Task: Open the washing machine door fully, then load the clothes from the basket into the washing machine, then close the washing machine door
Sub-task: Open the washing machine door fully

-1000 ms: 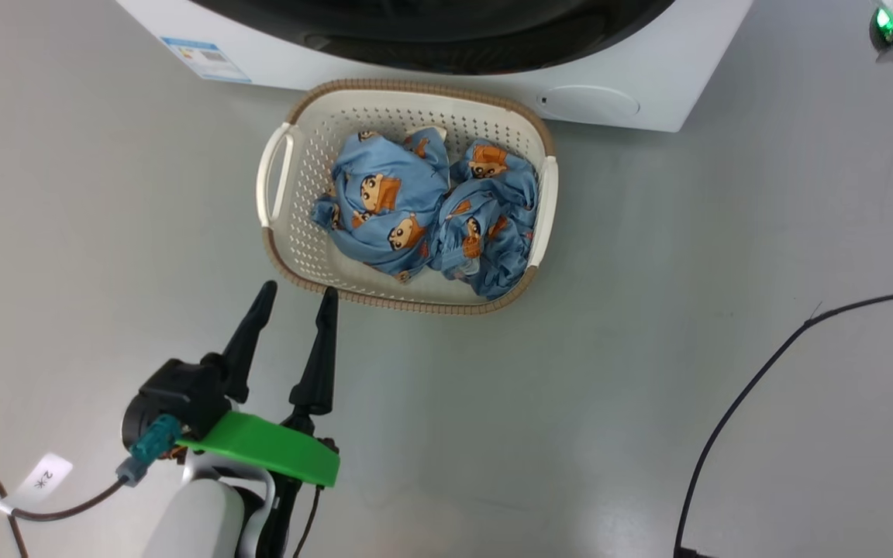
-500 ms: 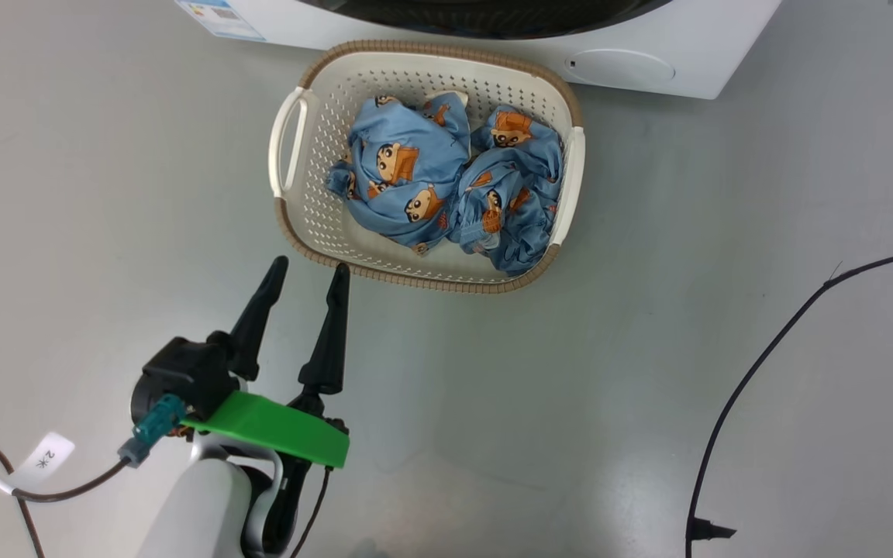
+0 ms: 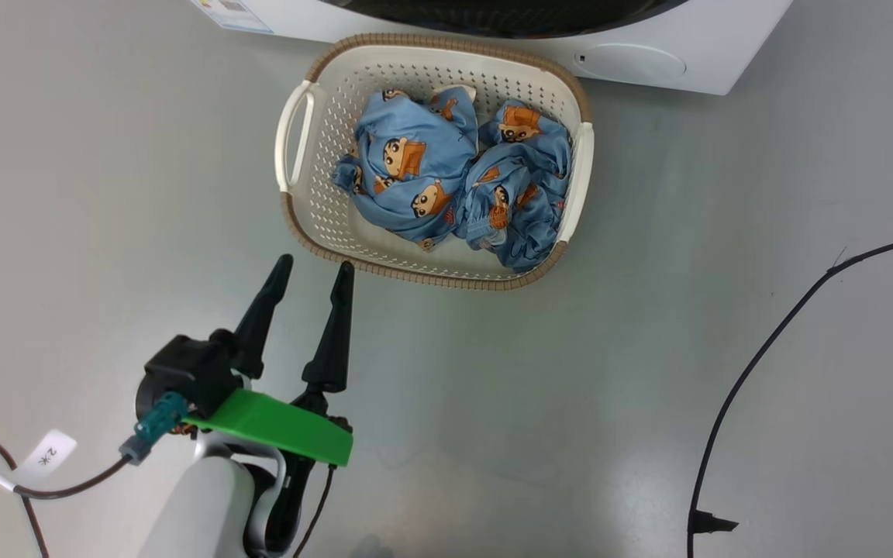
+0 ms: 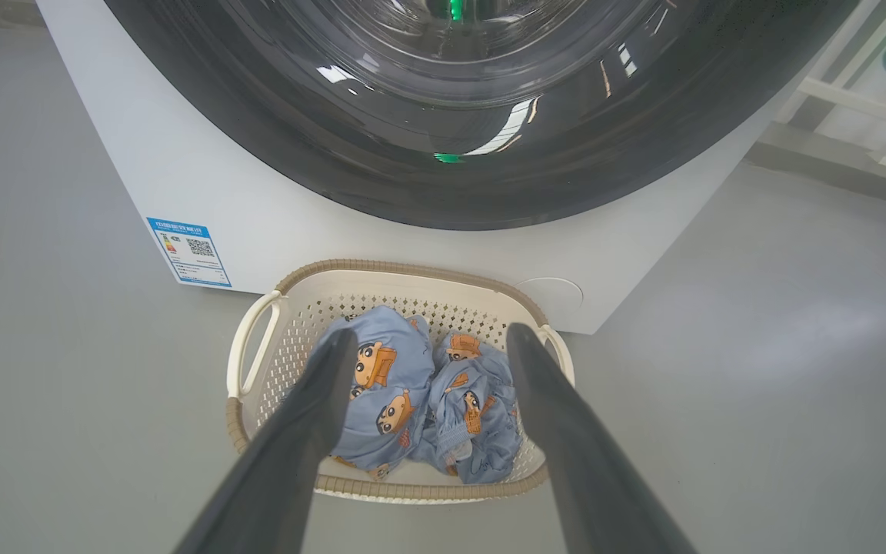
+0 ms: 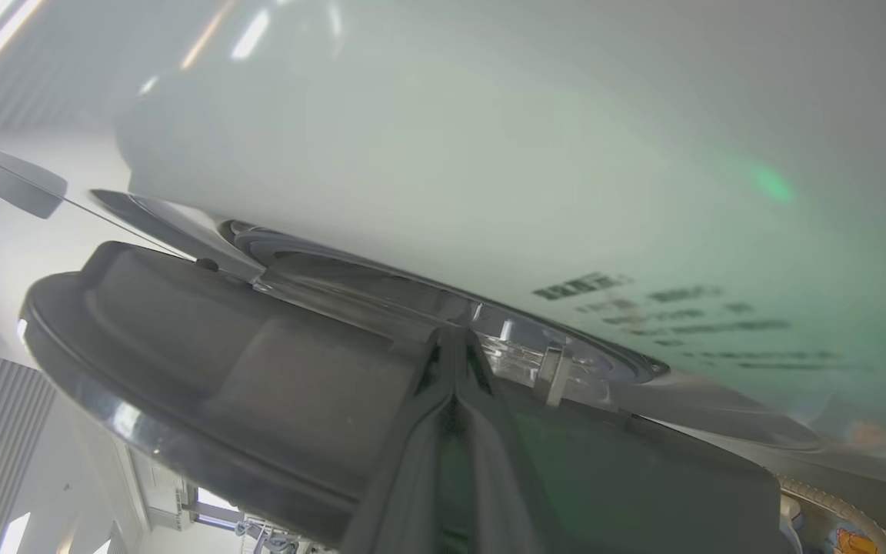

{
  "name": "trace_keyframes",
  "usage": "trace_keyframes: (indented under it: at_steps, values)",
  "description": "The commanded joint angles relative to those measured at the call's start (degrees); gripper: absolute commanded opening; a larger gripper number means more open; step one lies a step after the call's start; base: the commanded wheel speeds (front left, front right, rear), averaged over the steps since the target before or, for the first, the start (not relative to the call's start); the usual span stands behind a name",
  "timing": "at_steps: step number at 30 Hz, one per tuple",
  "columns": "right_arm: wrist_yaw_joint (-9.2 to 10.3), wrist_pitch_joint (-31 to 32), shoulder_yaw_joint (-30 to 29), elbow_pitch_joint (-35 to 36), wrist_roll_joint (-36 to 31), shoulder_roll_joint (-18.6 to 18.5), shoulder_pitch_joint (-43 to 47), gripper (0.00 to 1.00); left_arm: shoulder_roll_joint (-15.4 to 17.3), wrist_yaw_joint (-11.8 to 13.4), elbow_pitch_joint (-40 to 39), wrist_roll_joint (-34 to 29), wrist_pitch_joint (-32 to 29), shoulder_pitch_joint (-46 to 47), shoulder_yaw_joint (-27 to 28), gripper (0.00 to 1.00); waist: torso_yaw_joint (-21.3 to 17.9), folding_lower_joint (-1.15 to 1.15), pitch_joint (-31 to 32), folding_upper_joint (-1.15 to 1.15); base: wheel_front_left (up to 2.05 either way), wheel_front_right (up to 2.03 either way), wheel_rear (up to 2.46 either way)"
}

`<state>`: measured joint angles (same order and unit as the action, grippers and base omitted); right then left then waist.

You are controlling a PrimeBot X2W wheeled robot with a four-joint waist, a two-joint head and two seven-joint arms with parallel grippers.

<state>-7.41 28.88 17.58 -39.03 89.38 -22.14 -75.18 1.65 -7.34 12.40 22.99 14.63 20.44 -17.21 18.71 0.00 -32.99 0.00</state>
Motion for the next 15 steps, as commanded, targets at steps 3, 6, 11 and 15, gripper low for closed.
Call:
trace_keyframes:
  at_steps: [3, 6, 11, 15]
  values:
    - [-0.08, 0.92, 1.35, 2.27, -0.42, 1.84, -0.08, 0.0, 1.22, -0.14, -1.4, 0.34, 0.37, 0.96, 1.89, 1.0, -0.09, 0.0, 0.2, 0.0, 0.0, 0.0, 0.0]
    - [-0.08, 1.24, 1.96, 2.6, -0.63, 1.98, 0.63, 0.0, 1.22, -0.14, -1.29, 0.23, 0.37, 0.88, 2.12, 1.0, -0.28, 0.0, 0.55, 0.0, 0.0, 0.0, 0.0]
    - [-0.08, 2.03, 3.13, 3.21, -0.89, 2.28, 2.0, 0.0, 1.22, -0.14, -1.13, -0.12, 0.37, 0.72, 2.51, 1.0, -0.67, 0.0, 1.32, 0.0, 0.0, 0.0, 0.0]
    - [-0.08, 2.25, 3.82, 3.76, -0.97, 2.44, 3.16, 0.0, 1.22, -0.14, -0.96, -0.41, 0.37, 0.51, 2.72, 1.0, -0.9, 0.0, 2.23, 0.0, 0.0, 0.0, 0.0]
